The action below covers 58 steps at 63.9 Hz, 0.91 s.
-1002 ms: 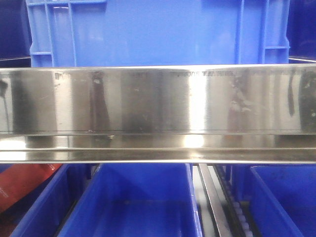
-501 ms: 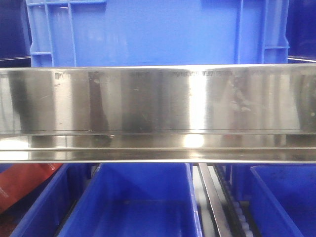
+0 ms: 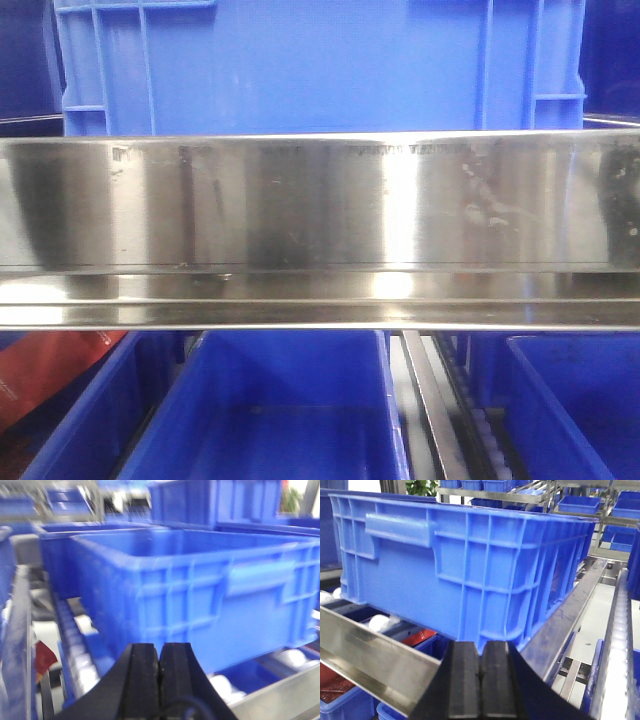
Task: Place valve from conveyor to right shelf box
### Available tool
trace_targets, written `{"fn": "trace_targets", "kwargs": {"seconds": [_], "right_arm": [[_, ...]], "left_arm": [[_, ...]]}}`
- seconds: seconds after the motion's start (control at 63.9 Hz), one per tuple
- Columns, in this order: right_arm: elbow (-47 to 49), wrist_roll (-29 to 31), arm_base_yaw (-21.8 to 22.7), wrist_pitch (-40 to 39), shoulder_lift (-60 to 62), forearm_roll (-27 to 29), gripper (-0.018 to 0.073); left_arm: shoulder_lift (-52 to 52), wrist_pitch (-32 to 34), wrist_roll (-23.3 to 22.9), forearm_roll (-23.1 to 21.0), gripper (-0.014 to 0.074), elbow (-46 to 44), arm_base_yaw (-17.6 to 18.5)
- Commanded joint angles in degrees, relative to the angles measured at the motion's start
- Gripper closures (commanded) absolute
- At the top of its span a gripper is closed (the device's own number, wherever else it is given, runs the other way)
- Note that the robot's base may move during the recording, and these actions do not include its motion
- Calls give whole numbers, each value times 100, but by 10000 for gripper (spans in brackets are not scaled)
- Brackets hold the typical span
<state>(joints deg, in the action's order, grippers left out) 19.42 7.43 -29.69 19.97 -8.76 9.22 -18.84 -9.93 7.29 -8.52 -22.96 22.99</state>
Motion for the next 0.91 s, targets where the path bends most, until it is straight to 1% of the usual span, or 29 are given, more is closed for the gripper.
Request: {"fn": "trace_targets", "kwargs": {"seconds": [0.0,0.157,0.689,0.767,0.83,0.861,0.892], "right_arm": [[-123,24,-2,-234,125,-42,721],[-123,24,-2,-192,136,-42,721],[-123,24,-2,-204,136,-42,721],[-123,24,-2,-204,136,-42,721],[-123,24,-2,-204,136,-42,721],[-123,24,-2,-204,136,-42,721],[-123,24,-2,-204,136,-42,721]], "left_arm": [[273,488,-49,-69,708,272,1],[452,499,-49,-69,708,339,1],[453,534,-49,-69,708,339,1],[453,523,-49,158,708,339,1],[531,495,-49,644,708,339,-64],[561,438,-49,742,708,351,-135],[610,440,-49,742,708,389,-238]]}}
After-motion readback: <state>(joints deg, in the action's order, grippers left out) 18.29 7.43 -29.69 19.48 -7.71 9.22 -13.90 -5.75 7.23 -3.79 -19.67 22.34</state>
